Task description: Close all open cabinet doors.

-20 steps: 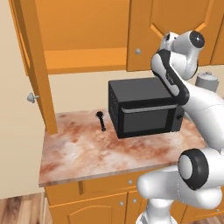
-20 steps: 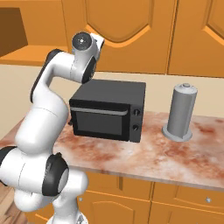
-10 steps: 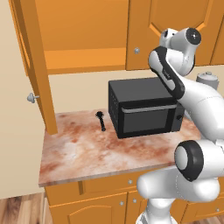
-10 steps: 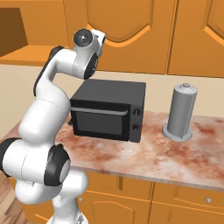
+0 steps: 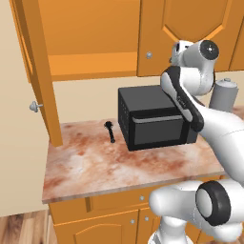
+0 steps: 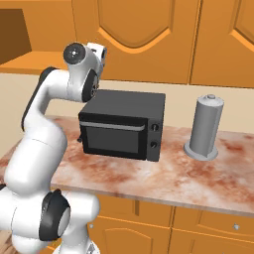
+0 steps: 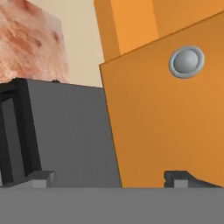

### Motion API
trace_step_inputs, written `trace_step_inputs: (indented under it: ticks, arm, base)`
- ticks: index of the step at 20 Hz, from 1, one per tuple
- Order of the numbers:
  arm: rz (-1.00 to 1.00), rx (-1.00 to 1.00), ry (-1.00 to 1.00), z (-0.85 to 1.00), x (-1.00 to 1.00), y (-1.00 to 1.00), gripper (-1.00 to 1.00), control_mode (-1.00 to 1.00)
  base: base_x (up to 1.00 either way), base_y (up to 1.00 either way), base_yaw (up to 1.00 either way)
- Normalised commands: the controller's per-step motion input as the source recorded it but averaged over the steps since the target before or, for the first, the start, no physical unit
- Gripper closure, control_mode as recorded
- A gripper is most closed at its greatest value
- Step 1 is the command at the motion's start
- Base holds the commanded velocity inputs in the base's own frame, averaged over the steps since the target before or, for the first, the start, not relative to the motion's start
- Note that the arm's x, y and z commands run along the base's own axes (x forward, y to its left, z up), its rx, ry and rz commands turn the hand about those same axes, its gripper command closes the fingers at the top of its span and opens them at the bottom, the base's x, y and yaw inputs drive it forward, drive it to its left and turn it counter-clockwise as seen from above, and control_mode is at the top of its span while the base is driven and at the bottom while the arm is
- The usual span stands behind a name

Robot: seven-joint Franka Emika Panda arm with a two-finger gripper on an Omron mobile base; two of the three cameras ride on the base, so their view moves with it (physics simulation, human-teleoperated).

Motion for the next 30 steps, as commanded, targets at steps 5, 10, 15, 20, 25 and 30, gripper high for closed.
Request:
trace_step_inputs:
  ticks: [5, 10, 15, 20, 25, 30]
  arm:
    - [0.0, -0.15, -0.15, -0.05, -1.0, 0.41, -1.0, -1.0]
    - [0.0, -0.15, -0.13, 0.02, -0.86, 0.25, -1.0, -1.0]
    - [0.0, -0.14, -0.17, 0.03, -0.52, 0.06, -1.0, -1.0]
    - [0.02, -0.15, -0.24, 0.0, -0.53, 0.02, -1.0, -1.0]
    - [0.0, -0.01, -0.01, -0.14, -0.13, 0.0, -1.0, -1.0]
    - [0.0, -0.06, -0.04, -0.11, -0.59, 0.28, -1.0, -1.0]
  base:
    - [0.0, 0.0, 0.0]
    - [0.0, 0.0, 0.0]
    - [0.0, 0.0, 0.0]
    - [0.0, 0.0, 0.0]
    - [0.0, 0.0, 0.0]
    - [0.0, 0.0, 0.0]
